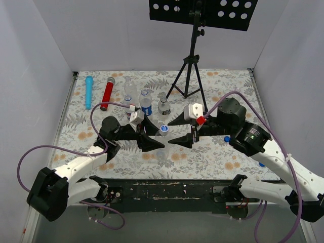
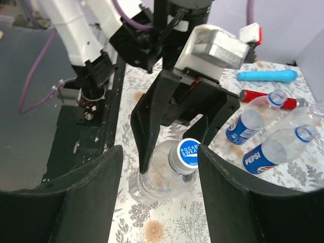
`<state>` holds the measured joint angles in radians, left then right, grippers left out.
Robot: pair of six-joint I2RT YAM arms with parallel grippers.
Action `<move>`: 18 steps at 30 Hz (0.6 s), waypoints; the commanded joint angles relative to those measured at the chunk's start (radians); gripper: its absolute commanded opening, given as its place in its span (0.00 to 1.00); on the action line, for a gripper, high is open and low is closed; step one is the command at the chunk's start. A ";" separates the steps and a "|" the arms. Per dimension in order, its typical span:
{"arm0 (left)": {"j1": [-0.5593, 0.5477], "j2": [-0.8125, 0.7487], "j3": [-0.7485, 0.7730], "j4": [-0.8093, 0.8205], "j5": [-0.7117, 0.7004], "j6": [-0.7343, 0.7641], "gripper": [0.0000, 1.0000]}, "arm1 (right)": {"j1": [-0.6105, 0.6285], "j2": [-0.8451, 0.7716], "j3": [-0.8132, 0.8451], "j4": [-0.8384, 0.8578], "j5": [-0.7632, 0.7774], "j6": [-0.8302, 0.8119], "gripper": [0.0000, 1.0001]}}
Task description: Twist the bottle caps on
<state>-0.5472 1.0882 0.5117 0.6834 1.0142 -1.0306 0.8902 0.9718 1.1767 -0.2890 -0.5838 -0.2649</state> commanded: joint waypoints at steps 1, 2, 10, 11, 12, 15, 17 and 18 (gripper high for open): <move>0.004 -0.024 0.019 0.082 0.161 -0.036 0.19 | -0.010 0.021 0.038 -0.059 -0.134 -0.131 0.67; 0.003 -0.028 0.022 0.064 0.165 -0.022 0.19 | -0.010 0.028 0.044 -0.064 -0.134 -0.138 0.67; 0.003 -0.037 0.027 0.041 0.188 0.009 0.19 | -0.011 0.088 0.089 -0.058 -0.191 -0.145 0.63; 0.003 -0.040 0.027 0.038 0.192 0.013 0.19 | -0.011 0.096 0.092 -0.056 -0.195 -0.143 0.63; 0.003 -0.042 0.027 0.035 0.192 0.017 0.18 | -0.011 0.102 0.095 -0.056 -0.200 -0.143 0.63; 0.003 -0.048 0.030 0.018 0.190 0.032 0.18 | -0.011 0.123 0.101 -0.059 -0.214 -0.140 0.62; 0.003 -0.053 0.031 0.012 0.192 0.037 0.18 | -0.011 0.137 0.109 -0.064 -0.221 -0.137 0.61; 0.003 -0.053 0.031 0.010 0.192 0.040 0.18 | -0.011 0.146 0.112 -0.071 -0.225 -0.137 0.60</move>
<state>-0.5472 1.0641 0.5117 0.7052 1.1881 -1.0187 0.8833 1.0950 1.2354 -0.3614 -0.7658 -0.3962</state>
